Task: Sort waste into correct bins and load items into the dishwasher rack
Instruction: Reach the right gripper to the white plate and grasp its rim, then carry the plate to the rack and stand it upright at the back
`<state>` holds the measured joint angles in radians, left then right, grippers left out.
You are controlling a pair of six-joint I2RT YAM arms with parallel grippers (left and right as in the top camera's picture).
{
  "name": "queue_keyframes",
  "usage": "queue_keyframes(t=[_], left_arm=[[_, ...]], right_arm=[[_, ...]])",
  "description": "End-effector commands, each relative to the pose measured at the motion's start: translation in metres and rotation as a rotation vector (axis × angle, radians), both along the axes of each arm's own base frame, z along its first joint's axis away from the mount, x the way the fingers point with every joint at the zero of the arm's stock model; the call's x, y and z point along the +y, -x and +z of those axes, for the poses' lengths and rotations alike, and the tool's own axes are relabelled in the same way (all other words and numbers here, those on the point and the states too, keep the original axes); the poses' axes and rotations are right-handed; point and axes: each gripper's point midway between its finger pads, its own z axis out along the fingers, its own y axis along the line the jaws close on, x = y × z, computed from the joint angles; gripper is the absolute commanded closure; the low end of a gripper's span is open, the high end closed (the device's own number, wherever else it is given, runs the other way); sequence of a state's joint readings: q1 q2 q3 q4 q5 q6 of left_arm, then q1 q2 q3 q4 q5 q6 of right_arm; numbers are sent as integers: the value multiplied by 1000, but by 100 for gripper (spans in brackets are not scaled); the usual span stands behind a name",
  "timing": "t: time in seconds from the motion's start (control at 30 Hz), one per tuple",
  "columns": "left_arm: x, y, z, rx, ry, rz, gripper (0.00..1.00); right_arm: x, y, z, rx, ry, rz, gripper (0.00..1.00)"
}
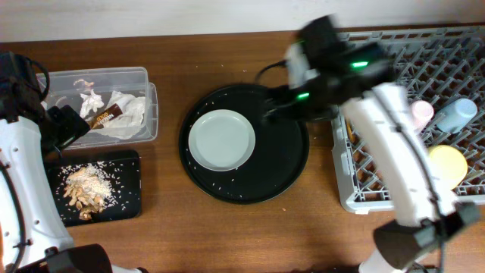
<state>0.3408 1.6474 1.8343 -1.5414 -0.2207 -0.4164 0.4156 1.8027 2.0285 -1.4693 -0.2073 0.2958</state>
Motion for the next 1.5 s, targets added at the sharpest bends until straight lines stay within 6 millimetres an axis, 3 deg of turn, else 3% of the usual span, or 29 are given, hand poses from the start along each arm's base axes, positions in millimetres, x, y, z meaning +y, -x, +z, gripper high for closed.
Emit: queue_keyframes(t=[0.0,0.1,0.17,0.23,0.33,0.5,0.53,0.63,0.67,0.77,0.8,0.87,0.93,0.97,1.0,1.03,1.07,1.1,1.13,1.2,1.23,1.33,1.4,1.47], left_arm=[[1,1,3,-8,-5,12,1],[1,1,3,-8,-5,12,1],[1,1,3,-8,-5,12,1],[1,1,3,-8,-5,12,1],[1,1,3,-8,-5,12,1],[1,1,3,-8,-5,12,1],[1,1,3,-8,-5,12,1],[1,1,3,-8,-5,12,1],[1,1,3,-8,-5,13,1],[1,1,3,-8,-5,12,1],[1,1,3,-8,-5,12,1],[1,1,3,-8,-5,12,1],[1,1,3,-8,-5,12,1],[1,1,3,-8,-5,12,0],[1,1,3,-8,-5,13,1],[1,1,3,-8,-5,12,1],[1,1,3,-8,-5,12,1],[1,1,3,-8,-5,13,0],[1,1,3,-8,-5,13,1],[1,1,3,-8,-5,12,1],[1,1,3,-8,-5,13,1],[1,1,3,-8,-5,12,1],[1,1,3,-8,-5,12,1],[1,1,3,-8,-5,12,0]], right_arm=[[12,-23,-44,-28,219,-66,2],[33,-40,-97,52,237,-112,1],[42,-46,-130,113,236,-131,8],[59,-47,-170,203,202,-108,21],[64,-45,-211,275,221,-101,24],[61,-45,-253,315,256,-104,31],[59,-47,-261,322,257,-110,38],[56,-50,-262,324,253,-119,49],[54,-49,-262,329,254,-122,63],[49,-45,-259,353,265,-126,85],[39,-46,-254,374,273,-146,96],[23,-52,-240,394,274,-185,96],[1,-66,-209,376,247,-223,96],[-17,-81,-169,320,211,-222,96],[-26,-86,-152,298,200,-229,96],[-43,-95,-122,249,174,-255,96],[-78,-108,-77,158,155,-321,96],[-98,-113,-56,106,152,-341,96],[-132,-122,-29,22,161,-396,96],[-196,-130,4,-92,181,-523,96],[-247,-127,9,-118,293,-652,96],[-339,-107,29,-185,626,-935,96],[-365,-113,41,-264,721,-1020,96],[-367,-124,37,-288,711,-1031,96]])
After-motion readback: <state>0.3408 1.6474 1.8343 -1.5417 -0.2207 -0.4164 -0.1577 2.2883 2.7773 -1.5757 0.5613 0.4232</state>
